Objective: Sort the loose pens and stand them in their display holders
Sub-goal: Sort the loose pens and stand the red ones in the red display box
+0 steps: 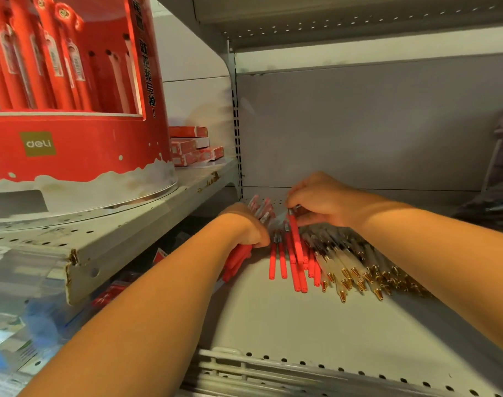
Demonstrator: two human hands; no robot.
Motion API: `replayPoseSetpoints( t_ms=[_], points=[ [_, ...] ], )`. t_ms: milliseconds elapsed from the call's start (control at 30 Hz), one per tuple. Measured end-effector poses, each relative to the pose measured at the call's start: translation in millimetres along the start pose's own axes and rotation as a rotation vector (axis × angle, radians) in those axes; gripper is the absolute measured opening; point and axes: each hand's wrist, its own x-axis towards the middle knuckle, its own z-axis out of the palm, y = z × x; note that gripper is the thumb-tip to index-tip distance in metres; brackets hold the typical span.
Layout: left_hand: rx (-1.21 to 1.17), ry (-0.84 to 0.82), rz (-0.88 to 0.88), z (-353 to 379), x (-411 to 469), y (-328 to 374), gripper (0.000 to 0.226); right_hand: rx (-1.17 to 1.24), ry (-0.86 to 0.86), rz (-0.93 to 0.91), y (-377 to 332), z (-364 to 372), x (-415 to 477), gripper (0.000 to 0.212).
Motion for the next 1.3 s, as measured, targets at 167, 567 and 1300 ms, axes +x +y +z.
replayPoseSetpoints(
  t_ms=[167,567,1300],
  points=[
    [-0.244,0.129,0.130,-12,-7,7,0.016,0.322,0.075,-0.070,-19,-21,-25,0.009],
    [-0.847,0.177,0.659,-6,-66,64,0.017,0.730,0.354,-0.208,8,-87,-123,0.008],
    [-1.293,-0.213,1.000,145,-286,290,0.022,0.697,0.572,-0.393,107,-303,-356,0.013]
  ],
)
